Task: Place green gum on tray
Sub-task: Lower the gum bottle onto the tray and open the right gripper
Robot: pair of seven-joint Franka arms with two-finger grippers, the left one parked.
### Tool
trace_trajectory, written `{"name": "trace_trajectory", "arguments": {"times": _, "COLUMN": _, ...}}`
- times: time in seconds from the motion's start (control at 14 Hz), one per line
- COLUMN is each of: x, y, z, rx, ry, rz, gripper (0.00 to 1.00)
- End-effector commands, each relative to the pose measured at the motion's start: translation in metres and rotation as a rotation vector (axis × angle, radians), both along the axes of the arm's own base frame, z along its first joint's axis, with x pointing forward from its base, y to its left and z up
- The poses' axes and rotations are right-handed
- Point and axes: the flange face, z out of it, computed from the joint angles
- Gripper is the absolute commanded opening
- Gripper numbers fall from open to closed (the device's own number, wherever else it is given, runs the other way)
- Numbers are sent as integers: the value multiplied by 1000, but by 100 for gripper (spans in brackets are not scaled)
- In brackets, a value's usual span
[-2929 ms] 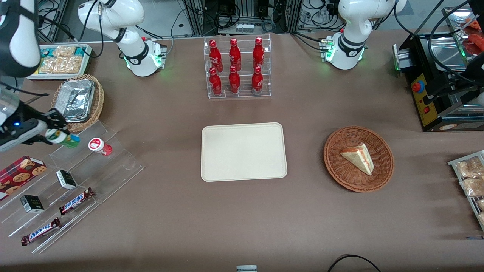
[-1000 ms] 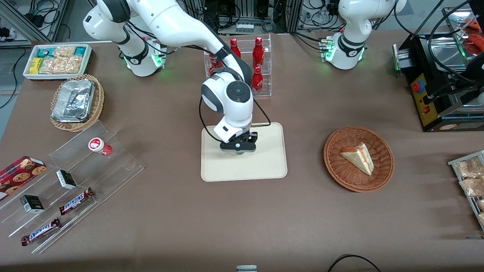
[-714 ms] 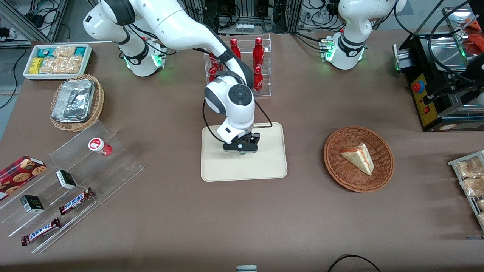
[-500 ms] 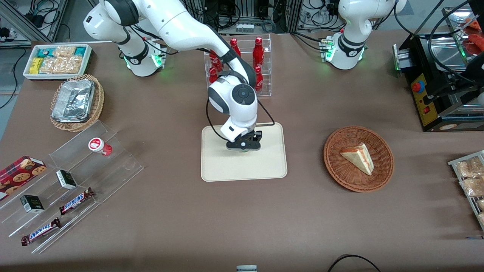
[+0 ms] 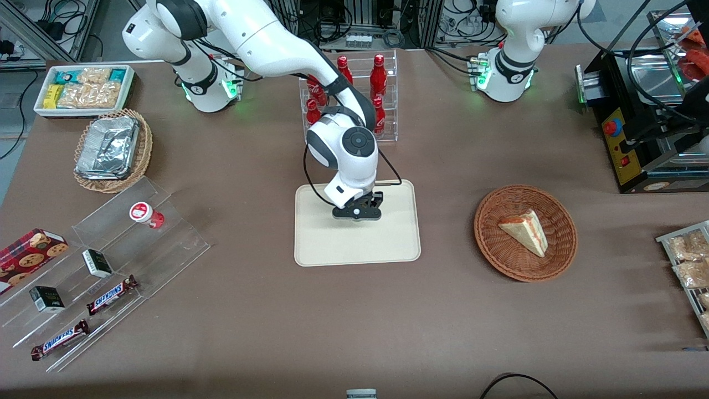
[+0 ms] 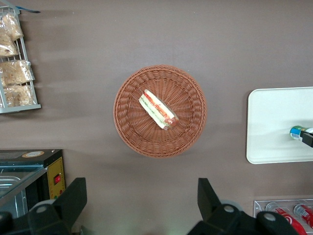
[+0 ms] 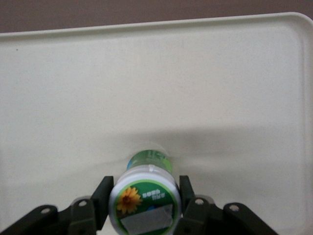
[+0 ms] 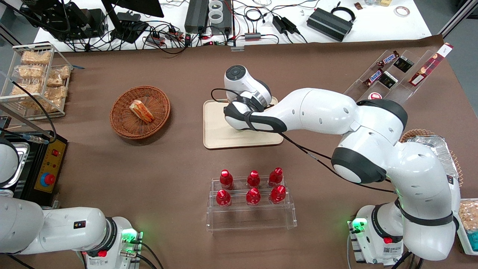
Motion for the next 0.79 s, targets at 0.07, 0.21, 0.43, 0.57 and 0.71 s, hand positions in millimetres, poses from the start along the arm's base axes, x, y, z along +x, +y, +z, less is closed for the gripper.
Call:
{"name": "trace_trajectory", "arguments": {"times": 0.07, "x": 5, "y": -2, "z": 12, "rx": 35, "ry": 5, "rz": -30, "gripper": 100}}
{"name": "trace_trajectory", "arguments": {"times": 0.21, "x": 9, "y": -8, "z": 29, "rx": 37, "ry": 13, "rz": -34, "gripper": 100}}
{"name": "trace_trajectory", "arguments": {"times": 0.43, "x": 20, "y": -34, "z": 89, "rx": 30, "ry": 60, "rz": -11, "gripper": 100}}
{"name": "trace_trajectory", "arguments": {"times": 0.57, "x": 24, "y": -56, "z": 125, "rx": 17, "ry": 107, "rz": 25, "gripper": 100}}
{"name": "trace_trajectory", "arguments": {"times": 0.71, "x": 29, "y": -87, "z": 167, "rx": 20, "ry": 141, "rz": 30, "gripper": 100}}
